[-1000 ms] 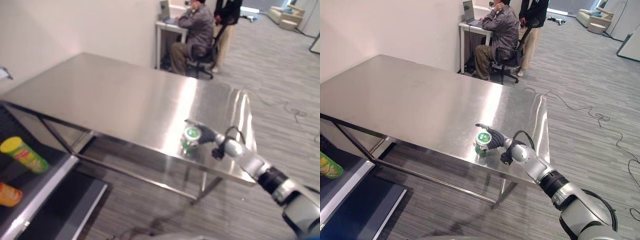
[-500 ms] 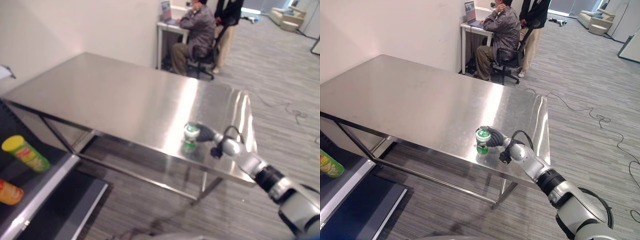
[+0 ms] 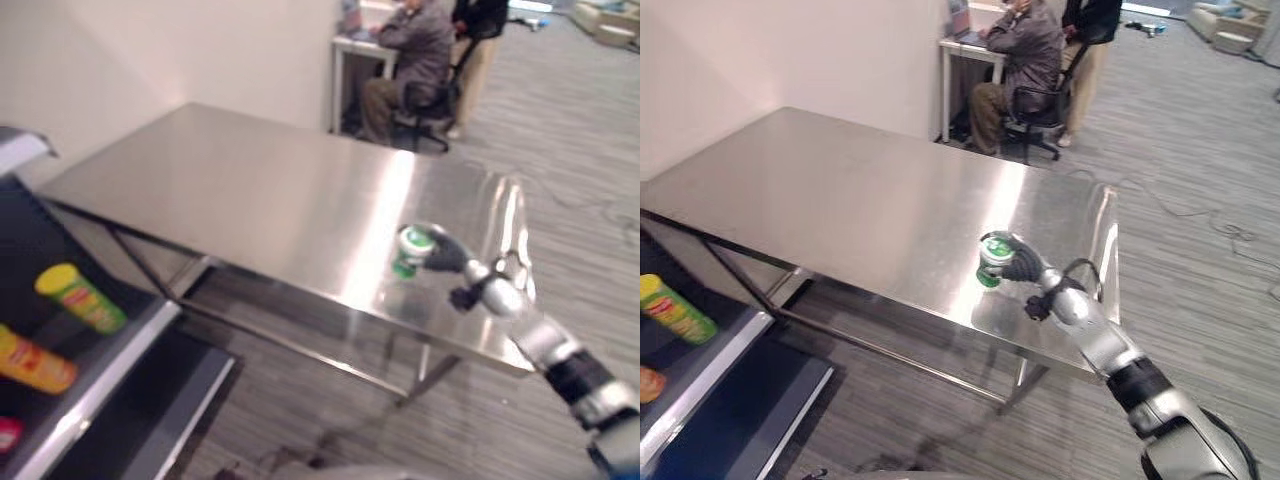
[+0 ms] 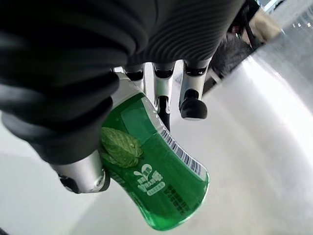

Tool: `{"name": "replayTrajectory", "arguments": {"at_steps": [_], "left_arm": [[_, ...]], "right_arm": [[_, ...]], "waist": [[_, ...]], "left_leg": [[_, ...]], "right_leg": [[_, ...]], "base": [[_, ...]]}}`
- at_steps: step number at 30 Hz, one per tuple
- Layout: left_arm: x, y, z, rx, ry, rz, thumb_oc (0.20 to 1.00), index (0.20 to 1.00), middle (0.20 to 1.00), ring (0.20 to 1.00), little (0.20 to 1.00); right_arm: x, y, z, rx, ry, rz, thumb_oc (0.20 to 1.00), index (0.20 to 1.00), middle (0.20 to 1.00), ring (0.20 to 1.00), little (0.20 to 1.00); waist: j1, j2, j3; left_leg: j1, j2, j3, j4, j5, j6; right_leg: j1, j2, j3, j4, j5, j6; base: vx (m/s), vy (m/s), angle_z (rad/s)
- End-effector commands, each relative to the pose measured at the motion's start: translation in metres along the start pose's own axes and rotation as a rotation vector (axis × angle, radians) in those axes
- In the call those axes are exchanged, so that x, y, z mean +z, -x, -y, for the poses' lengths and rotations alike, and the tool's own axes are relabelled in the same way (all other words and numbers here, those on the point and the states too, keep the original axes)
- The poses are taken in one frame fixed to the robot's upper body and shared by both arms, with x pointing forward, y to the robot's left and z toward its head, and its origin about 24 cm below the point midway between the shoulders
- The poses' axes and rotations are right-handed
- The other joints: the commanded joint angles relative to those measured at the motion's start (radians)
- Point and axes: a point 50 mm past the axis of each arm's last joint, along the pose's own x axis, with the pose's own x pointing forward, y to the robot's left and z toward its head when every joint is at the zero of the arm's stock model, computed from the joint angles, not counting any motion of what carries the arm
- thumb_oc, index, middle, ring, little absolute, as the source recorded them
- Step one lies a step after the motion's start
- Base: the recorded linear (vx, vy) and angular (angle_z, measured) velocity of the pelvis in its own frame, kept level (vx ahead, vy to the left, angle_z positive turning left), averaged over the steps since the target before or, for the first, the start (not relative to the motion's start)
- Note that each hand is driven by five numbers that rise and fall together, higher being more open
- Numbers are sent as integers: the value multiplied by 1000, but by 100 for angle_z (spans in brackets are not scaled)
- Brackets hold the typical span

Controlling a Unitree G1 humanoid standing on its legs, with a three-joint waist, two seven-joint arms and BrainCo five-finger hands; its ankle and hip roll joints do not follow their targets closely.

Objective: Put the goods on the table back onto the shelves and tidy them up.

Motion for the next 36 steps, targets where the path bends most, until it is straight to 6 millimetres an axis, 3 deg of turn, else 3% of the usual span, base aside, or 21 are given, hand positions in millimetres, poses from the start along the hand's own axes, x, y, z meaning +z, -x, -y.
{"name": "replayTrajectory", "arguments": {"at_steps": [1,7,9,10,12,17,18,19,20,21,22,23,24,27,28,30,31,33,34,35,36], "left_arm": [[13,-2,10,-59,-144,32,1000,1000,1000,1000,1000],[22,-1,25,-67,-271,92,1000,1000,1000,1000,1000],[23,-2,22,-41,-195,80,1000,1000,1000,1000,1000],[18,-2,19,-20,-94,52,1000,1000,1000,1000,1000],[3,0,21,-7,-25,-3,1000,1000,1000,1000,1000],[-16,4,26,4,46,-74,1000,1000,1000,1000,1000],[-17,4,24,18,29,-77,1000,1000,1000,1000,1000],[-20,5,24,24,-11,-80,1000,1000,1000,1000,1000],[-20,5,24,24,-11,-80,1000,1000,1000,1000,1000],[-23,6,23,44,-11,-90,1000,1000,1000,1000,1000],[-24,6,21,55,9,-96,1000,1000,1000,1000,1000],[-24,6,22,54,9,-97,1000,1000,1000,1000,1000],[-29,7,20,64,49,-116,1000,1000,1000,1000,1000],[-35,8,21,63,53,-136,1000,1000,1000,1000,1000],[-35,9,22,61,13,-136,1000,1000,1000,1000,1000],[-36,9,22,60,13,-136,1000,1000,1000,1000,1000],[-33,8,23,59,-24,-123,1000,1000,1000,1000,1000],[-21,6,26,39,-141,-76,1000,1000,1000,1000,1000],[-21,6,26,40,-142,-76,1000,1000,1000,1000,1000],[-18,6,29,23,-176,-61,1000,1000,1000,1000,1000],[-14,5,30,3,-191,-48,1000,1000,1000,1000,1000]], "right_arm": [[41,13,33,-154,54,230,200,200,200,200,200],[100,31,18,-161,-117,553,200,200,200,200,200],[116,33,1,-79,-171,620,200,200,200,200,200],[124,31,-10,-20,-210,656,200,200,200,200,200],[137,31,-23,65,-255,715,200,200,200,200,200],[146,25,-45,202,-317,742,200,200,200,200,200],[147,24,-47,221,-330,744,200,200,200,200,200],[145,22,-50,237,-345,729,200,200,200,200,200],[145,22,-50,238,-345,729,200,200,200,200,200],[142,21,-50,241,-337,711,200,200,200,200,200],[139,22,-49,239,-326,702,200,200,200,200,200],[139,22,-49,240,-326,702,200,200,200,200,200],[133,22,-47,232,-313,676,200,200,200,200,200],[124,21,-45,211,-282,628,200,200,200,200,200],[120,20,-43,199,-273,611,200,200,200,200,200],[120,20,-43,199,-273,611,200,200,200,200,200],[118,19,-42,192,-259,603,200,200,200,200,200],[119,15,-39,179,-214,599,200,200,200,200,200],[119,15,-39,179,-214,599,200,200,200,200,200],[118,14,-39,167,-193,591,200,200,200,200,200],[113,11,-45,151,-184,558,200,200,200,200,200]], "waist": [[-24,-10,-20],[-30,3,9],[-37,4,33],[-33,4,43],[-19,4,48],[-21,-5,46],[-29,-8,43],[-47,-8,32],[-47,-8,33],[-65,0,22],[-71,6,16],[-72,9,17],[-84,33,2],[-91,62,-19],[-91,76,-29],[-92,76,-31],[-91,79,-33],[-106,84,-35],[-102,79,-34],[-107,75,-33],[-105,49,-9]], "left_leg": [[-81,29,-28,-18,41,-78],[-218,34,-69,-18,98,-114],[-269,9,-26,-18,87,-111],[-272,10,40,-18,85,-100],[-257,22,93,-11,99,-90],[-194,71,126,33,71,-79],[-174,103,150,47,60,-77],[-130,178,204,52,55,-82],[-128,178,204,51,56,-82],[-84,263,245,41,81,-104],[-71,302,257,38,107,-116],[-66,305,257,33,109,-118],[-41,382,275,9,182,-155],[-37,469,273,-17,300,-213],[-49,488,240,-18,309,-244],[-51,487,238,-18,310,-244],[-60,486,213,-18,289,-255],[-51,453,216,-13,106,-252],[-46,448,222,-11,102,-250],[-42,432,231,12,21,-245],[-56,362,258,103,-96,-214]], "right_leg": [[-5,56,161,77,-134,11],[20,79,111,-57,-132,-11],[15,88,100,-63,-129,-14],[10,88,90,-66,-120,-13],[11,80,63,-86,-97,-12],[-10,35,0,-97,-56,-8],[-19,22,-17,-98,-51,-7],[-32,1,-49,-101,-48,-5],[-31,1,-49,-101,-48,-5],[-37,-23,-78,-103,-42,4],[-40,-37,-85,-105,-40,12],[-38,-34,-86,-104,-41,12],[-42,-58,-103,-104,-42,28],[-43,-102,-120,-105,-35,62],[-51,-134,-118,-105,-20,85],[-51,-134,-120,-105,-20,85],[-64,-159,-114,-105,-2,103],[-93,-249,-99,-108,56,152],[-93,-254,-94,-108,56,154],[-100,-287,-90,-108,82,168],[-118,-365,-75,-108,171,170]], "base": [[-129,-149,123],[-236,-153,47],[-317,-63,62],[-283,-9,88],[-208,11,81],[-153,62,26],[-130,149,43],[-124,147,56],[-126,259,77],[-88,279,66],[-82,275,69],[-76,394,66],[-64,414,62],[-96,603,62],[-94,508,45],[-63,265,41],[-195,636,41],[-238,706,53],[-139,377,52],[-225,630,14],[-329,796,6]]}}
